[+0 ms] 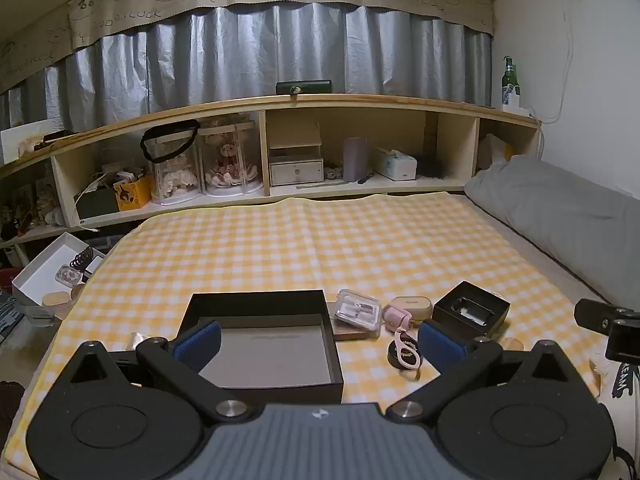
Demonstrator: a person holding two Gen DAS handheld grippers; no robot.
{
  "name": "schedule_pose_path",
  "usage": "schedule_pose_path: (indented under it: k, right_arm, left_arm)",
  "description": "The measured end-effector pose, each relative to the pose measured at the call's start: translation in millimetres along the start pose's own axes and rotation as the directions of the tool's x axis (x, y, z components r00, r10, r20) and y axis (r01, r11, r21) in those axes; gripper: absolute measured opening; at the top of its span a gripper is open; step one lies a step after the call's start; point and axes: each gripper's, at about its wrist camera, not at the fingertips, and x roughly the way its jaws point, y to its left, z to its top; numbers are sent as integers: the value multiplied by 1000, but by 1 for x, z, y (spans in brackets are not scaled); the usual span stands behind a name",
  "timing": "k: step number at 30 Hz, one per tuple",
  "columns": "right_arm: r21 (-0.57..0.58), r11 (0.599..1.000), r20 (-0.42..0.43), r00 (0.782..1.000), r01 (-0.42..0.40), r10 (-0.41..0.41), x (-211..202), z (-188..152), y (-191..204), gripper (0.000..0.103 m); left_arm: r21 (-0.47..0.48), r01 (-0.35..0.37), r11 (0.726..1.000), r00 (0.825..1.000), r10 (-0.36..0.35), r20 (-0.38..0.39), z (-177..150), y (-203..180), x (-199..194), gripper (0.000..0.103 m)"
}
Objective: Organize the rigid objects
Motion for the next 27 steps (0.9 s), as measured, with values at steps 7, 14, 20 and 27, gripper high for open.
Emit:
schedule_pose_path:
  k: [7, 14, 20, 27]
  right_arm:
    - [1, 1000, -1, 1000, -2, 2, 0, 0, 0, 103]
    - [1, 1000, -3, 1000, -1, 1, 0, 0, 0, 103]
    - [1, 1000, -5, 1000, -1, 1, 0, 0, 1, 103]
    - [1, 1000, -6, 1000, 0, 0, 1, 0, 1, 103]
  left_arm:
    - [4, -2, 1000, 1000, 2, 2, 0, -1, -1, 103]
    - [1, -1, 1000, 1000, 1, 0, 0, 0, 0, 103]
    - [2, -3, 1000, 1000, 3, -2, 0, 0, 0, 103]
    - [3, -2, 1000, 1000, 2, -3, 0, 0, 0, 103]
